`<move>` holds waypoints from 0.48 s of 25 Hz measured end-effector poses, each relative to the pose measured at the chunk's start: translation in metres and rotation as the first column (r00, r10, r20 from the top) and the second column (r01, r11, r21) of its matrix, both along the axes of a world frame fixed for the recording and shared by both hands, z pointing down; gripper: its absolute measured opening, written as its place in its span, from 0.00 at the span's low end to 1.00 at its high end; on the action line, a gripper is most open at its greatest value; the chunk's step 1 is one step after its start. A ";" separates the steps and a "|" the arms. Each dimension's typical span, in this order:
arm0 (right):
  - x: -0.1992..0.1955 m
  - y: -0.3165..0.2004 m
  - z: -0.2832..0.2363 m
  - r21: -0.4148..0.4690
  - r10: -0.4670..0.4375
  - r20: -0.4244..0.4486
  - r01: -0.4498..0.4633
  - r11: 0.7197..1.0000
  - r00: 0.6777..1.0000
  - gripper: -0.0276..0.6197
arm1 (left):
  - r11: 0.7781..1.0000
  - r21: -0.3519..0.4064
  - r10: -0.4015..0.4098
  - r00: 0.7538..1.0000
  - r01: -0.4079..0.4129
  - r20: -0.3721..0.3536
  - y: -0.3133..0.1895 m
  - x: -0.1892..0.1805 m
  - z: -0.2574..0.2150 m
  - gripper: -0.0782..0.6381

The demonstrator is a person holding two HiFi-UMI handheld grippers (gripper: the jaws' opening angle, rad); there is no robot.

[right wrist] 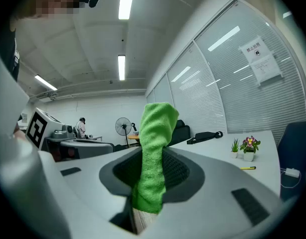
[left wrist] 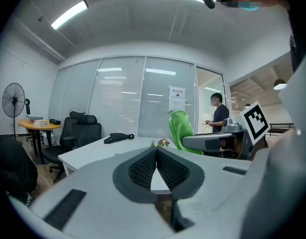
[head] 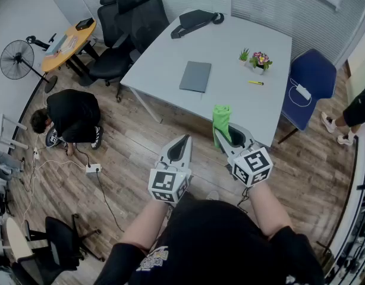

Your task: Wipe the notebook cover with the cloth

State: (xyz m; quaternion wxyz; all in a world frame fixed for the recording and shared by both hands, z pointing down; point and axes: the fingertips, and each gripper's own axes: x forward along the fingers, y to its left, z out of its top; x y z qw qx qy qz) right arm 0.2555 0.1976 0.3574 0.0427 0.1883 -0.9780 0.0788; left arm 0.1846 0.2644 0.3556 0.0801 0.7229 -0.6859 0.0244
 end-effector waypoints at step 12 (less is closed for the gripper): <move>-0.002 0.002 0.001 -0.013 0.014 -0.001 -0.014 1.000 1.000 0.21 | 1.000 -0.008 0.009 1.000 -0.009 -0.007 0.002 -0.004 0.000 0.12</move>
